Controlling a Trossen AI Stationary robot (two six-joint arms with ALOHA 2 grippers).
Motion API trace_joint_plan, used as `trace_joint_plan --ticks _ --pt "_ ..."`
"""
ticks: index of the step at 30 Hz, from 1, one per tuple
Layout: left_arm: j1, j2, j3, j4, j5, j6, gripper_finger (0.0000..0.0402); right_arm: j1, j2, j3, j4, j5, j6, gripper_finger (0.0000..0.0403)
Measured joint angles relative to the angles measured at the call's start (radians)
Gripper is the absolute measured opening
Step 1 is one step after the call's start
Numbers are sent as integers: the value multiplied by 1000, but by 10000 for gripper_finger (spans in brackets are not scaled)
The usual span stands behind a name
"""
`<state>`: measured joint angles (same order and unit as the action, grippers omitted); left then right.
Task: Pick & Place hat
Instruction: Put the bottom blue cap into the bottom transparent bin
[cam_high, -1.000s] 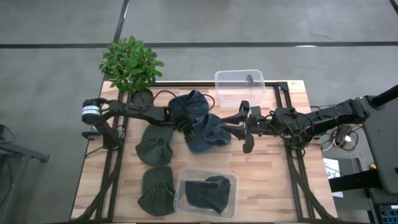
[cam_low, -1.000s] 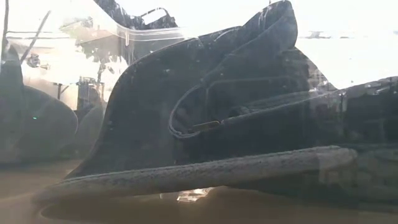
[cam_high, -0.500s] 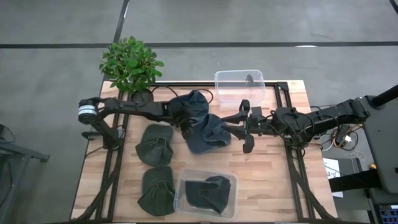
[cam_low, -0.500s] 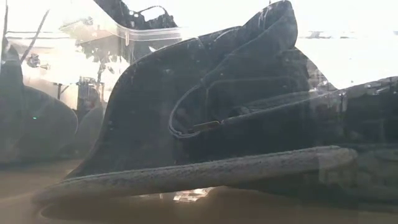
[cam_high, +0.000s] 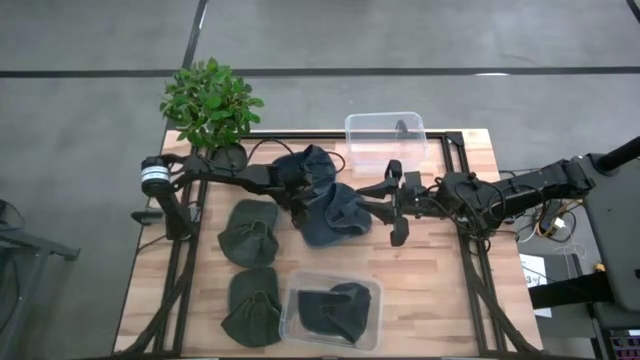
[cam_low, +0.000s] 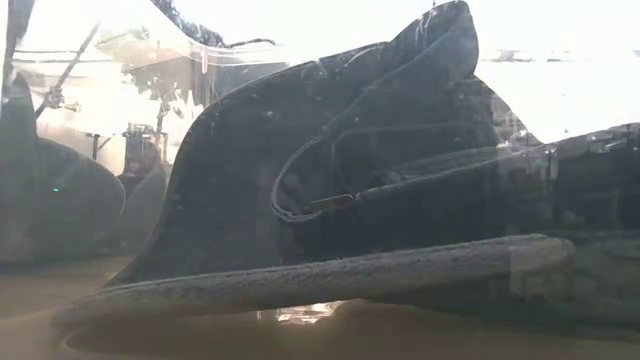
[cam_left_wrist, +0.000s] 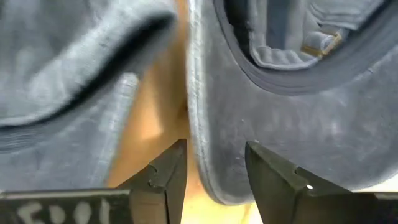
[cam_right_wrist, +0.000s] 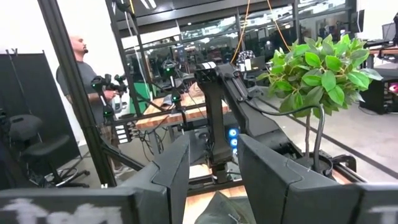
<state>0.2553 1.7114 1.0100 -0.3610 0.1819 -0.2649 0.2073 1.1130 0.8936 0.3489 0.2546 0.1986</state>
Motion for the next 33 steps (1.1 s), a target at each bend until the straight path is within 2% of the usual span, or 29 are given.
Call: trace_joint_plan --ticks 4,9,10,15,20,27,33 --pt "1 2 0 5 3 1 125 0 0 0 0 0 3 127" --pt "7 -9 0 14 18 -4 26 0 0 0 0 0 26 128" --pt "7 -14 1 18 23 -4 16 0 0 0 0 0 26 128" --pt "9 -37 1 17 44 -2 8 0 0 0 2 0 54 127" --pt "10 -117 -1 -5 36 -21 7 0 0 0 2 0 152 128" --pt "10 -285 -1 -18 37 -64 7 0 1 0 14 -22 297 128" --pt "10 -448 -1 -13 -24 -133 7 0 1 0 43 -62 305 127"
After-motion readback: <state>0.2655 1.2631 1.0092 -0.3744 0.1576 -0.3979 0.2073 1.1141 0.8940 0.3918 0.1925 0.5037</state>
